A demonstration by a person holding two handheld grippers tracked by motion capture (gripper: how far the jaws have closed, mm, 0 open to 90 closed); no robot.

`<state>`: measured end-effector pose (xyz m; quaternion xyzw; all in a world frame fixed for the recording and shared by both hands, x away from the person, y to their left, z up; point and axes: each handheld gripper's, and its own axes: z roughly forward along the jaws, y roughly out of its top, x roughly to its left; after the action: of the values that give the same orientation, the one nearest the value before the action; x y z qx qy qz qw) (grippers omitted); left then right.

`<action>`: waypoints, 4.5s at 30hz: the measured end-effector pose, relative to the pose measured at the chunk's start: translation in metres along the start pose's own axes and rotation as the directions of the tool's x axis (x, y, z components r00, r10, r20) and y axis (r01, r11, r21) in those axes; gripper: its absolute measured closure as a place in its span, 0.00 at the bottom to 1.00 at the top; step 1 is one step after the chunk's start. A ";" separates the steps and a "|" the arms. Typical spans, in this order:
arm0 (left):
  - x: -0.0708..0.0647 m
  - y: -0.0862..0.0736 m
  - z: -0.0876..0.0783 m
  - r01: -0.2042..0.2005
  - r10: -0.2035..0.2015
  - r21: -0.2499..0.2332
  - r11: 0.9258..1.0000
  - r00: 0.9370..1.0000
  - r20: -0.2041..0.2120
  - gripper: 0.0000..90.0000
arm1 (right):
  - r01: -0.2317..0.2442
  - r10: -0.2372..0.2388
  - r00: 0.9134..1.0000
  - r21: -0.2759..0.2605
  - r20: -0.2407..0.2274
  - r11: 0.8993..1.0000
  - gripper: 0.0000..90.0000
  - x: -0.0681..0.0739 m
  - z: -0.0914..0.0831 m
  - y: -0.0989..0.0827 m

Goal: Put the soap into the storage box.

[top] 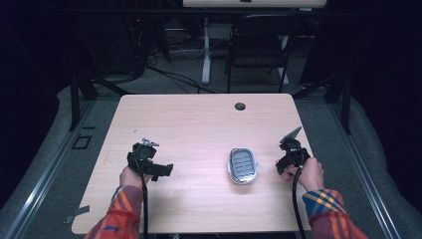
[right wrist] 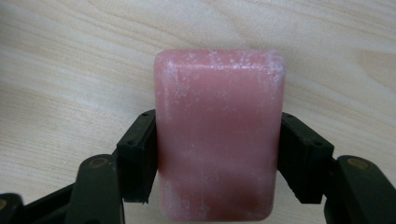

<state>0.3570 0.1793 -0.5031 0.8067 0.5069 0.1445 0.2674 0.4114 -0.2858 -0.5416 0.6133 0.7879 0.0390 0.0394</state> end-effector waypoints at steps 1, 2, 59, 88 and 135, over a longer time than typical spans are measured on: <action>0.000 0.000 0.001 -0.005 0.005 0.000 1.000 1.000 0.000 0.00 | -0.011 0.011 1.000 -0.007 0.003 1.000 0.41 0.001 0.001 0.000; 0.000 0.000 0.001 -0.005 0.005 0.000 1.000 1.000 0.000 0.00 | -0.011 0.011 1.000 -0.007 0.003 1.000 0.41 0.001 0.001 0.000; -0.001 0.003 0.008 -0.051 0.051 0.007 0.999 0.998 0.021 0.00 | 0.051 -0.051 0.998 -0.025 0.021 0.998 0.41 0.036 -0.067 0.023; -0.001 0.003 0.007 -0.061 0.061 0.009 0.998 0.998 0.026 0.00 | 0.130 -0.129 0.991 -0.033 0.031 0.991 0.41 0.065 -0.084 0.038; -0.002 0.003 0.008 -0.077 0.077 0.012 0.997 0.996 0.038 0.00 | 0.216 -0.216 0.976 -0.005 0.016 0.976 0.41 0.110 -0.073 0.053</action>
<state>0.3625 0.1745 -0.5077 0.8299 0.4712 0.1362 0.2659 0.4270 -0.1672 -0.4648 0.5242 0.8494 0.0326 0.0516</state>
